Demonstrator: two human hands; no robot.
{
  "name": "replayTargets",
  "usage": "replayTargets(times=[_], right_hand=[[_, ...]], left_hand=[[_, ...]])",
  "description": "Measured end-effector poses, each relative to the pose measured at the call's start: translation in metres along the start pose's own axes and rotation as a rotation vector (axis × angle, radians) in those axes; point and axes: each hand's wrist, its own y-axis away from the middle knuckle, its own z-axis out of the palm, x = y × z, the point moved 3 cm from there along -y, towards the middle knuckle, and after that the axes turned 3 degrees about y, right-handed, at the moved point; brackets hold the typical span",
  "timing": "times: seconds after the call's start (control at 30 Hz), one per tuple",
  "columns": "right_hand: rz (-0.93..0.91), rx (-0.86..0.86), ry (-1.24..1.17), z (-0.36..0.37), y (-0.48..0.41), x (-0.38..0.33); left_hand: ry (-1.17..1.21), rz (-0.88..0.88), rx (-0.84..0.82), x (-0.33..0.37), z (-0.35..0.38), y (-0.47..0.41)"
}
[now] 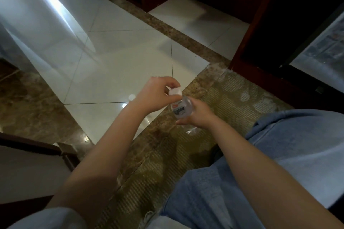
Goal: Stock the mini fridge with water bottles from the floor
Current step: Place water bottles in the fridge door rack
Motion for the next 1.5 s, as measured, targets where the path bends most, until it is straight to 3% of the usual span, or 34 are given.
replayTargets(times=[0.1, 0.27, 0.37, 0.53, 0.67, 0.8, 1.0, 1.13, 1.3, 1.5], right_hand=[[0.058, 0.062, -0.011, -0.005, -0.006, 0.009], [0.123, 0.151, -0.04, -0.013, -0.009, 0.021], [0.157, 0.153, 0.01, -0.012, -0.012, 0.027], [0.166, 0.126, 0.062, -0.009, -0.014, 0.029], [0.183, 0.126, 0.089, -0.01, -0.017, 0.029], [0.2, 0.138, 0.084, -0.012, -0.018, 0.031], [0.201, 0.15, 0.042, -0.013, -0.018, 0.03], [0.173, 0.166, 0.012, -0.014, -0.014, 0.024], [0.12, 0.231, -0.018, -0.035, -0.005, 0.011], [0.108, 0.456, -0.035, -0.116, 0.022, -0.001]], left_hand=[[0.237, -0.12, 0.144, -0.033, 0.004, 0.002], [0.248, -0.523, 0.356, -0.123, 0.027, 0.012], [0.184, -0.718, 0.373, -0.171, 0.039, 0.017], [0.046, -0.809, 0.258, -0.206, 0.043, 0.0], [-0.036, -0.778, 0.176, -0.212, 0.047, -0.023], [-0.099, -0.782, 0.217, -0.213, 0.049, -0.029], [-0.341, -0.656, 0.098, -0.198, 0.058, -0.023], [-0.287, -0.581, 0.043, -0.177, 0.057, -0.025], [-0.164, -0.368, -0.042, -0.123, 0.048, -0.043], [-0.29, -0.005, -0.128, -0.021, 0.036, -0.084]])
